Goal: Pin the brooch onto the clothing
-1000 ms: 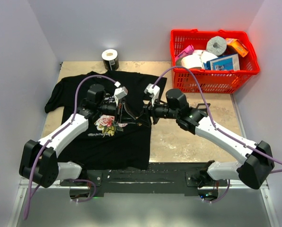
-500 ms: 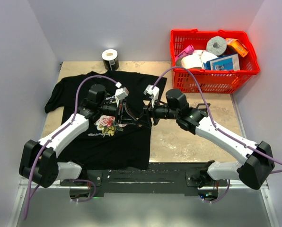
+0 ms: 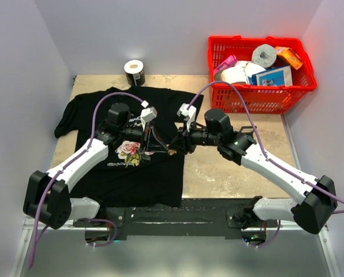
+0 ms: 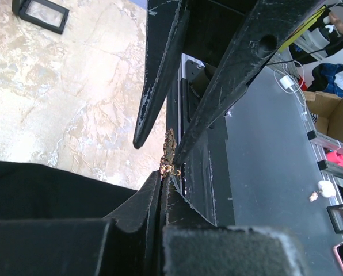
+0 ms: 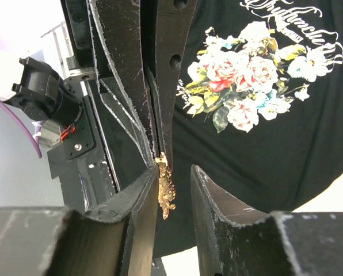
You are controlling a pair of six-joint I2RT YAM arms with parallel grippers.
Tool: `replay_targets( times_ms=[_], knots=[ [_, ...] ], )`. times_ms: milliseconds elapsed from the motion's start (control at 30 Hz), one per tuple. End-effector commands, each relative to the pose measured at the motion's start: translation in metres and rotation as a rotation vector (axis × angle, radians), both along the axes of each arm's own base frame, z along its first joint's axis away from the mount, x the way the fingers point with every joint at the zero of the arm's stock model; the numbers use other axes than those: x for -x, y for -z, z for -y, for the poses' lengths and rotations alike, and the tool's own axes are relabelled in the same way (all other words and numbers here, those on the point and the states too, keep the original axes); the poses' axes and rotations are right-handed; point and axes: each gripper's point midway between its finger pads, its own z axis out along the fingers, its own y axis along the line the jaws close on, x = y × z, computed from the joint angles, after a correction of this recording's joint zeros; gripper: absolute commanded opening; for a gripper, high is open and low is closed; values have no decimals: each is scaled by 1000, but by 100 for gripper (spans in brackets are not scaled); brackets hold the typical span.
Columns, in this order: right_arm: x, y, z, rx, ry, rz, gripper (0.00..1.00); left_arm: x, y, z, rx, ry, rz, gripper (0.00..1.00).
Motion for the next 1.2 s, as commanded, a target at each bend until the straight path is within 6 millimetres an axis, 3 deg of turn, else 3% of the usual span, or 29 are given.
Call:
replay_targets(
  times_ms=[0, 67, 100, 133, 200, 233, 333, 367, 433, 467, 533, 600, 633, 667, 700, 733, 767, 833, 867, 1067, 1167],
  knots=[
    [-5, -22, -3, -33, -8, 60, 29, 0, -17, 4, 28, 31, 58, 0],
    [-5, -22, -5, -39, -15, 59, 22, 1, -17, 4, 28, 35, 59, 0],
    [-5, -23, -5, -44, -16, 60, 9, 1, -17, 5, 29, 36, 62, 0],
    [-4, -23, -6, -52, -14, 50, 3, 0, -18, 5, 28, 32, 64, 0],
    [-4, -24, -8, -74, -15, 53, 0, -2, -19, 5, 24, 20, 74, 21],
    [-3, -26, -9, -91, -8, 40, 0, -4, -21, 5, 22, 15, 87, 49],
    [-7, -30, -8, -154, 50, 21, 0, -14, -25, 0, -4, -64, 155, 79],
    [-12, -41, -10, -202, 77, 47, 0, -20, -34, -3, -2, -115, 202, 82],
    [-14, -39, -9, -262, 129, -3, 0, -26, -38, -9, 6, -175, 235, 87],
    [-17, -56, -10, -340, 138, 34, 0, -34, -54, -12, 34, -246, 287, 88],
    [-19, -59, -12, -400, 179, 13, 0, -40, -56, -18, 48, -328, 297, 90],
    [-22, -75, -16, -463, 216, 49, 0, -45, -77, -25, 110, -442, 316, 91],
    [-22, -81, -17, -486, 230, 44, 0, -44, -69, -28, 123, -480, 288, 92],
    [-23, -90, -17, -525, 243, 52, 0, -40, -96, -33, 227, -542, 295, 92],
    [-23, -95, -18, -551, 251, 46, 0, -37, -101, -37, 276, -572, 287, 92],
    [-26, -101, -17, -587, 279, 23, 0, -34, -88, -40, 301, -601, 245, 92],
    [-25, -111, -16, -632, 280, 31, 0, -26, -114, -47, 421, -638, 249, 92],
    [-23, -119, -14, -687, 296, 15, 0, -21, -110, -55, 480, -677, 211, 91],
    [-21, -129, -13, -727, 294, 24, 0, -19, -119, -61, 527, -719, 201, 92],
    [-24, -141, -1, -859, 367, -21, 0, -9, -134, -69, 652, -790, 143, 88],
    [-23, -142, 0, -898, 361, -22, 0, -12, -125, -67, 691, -826, 53, 83]
  ],
)
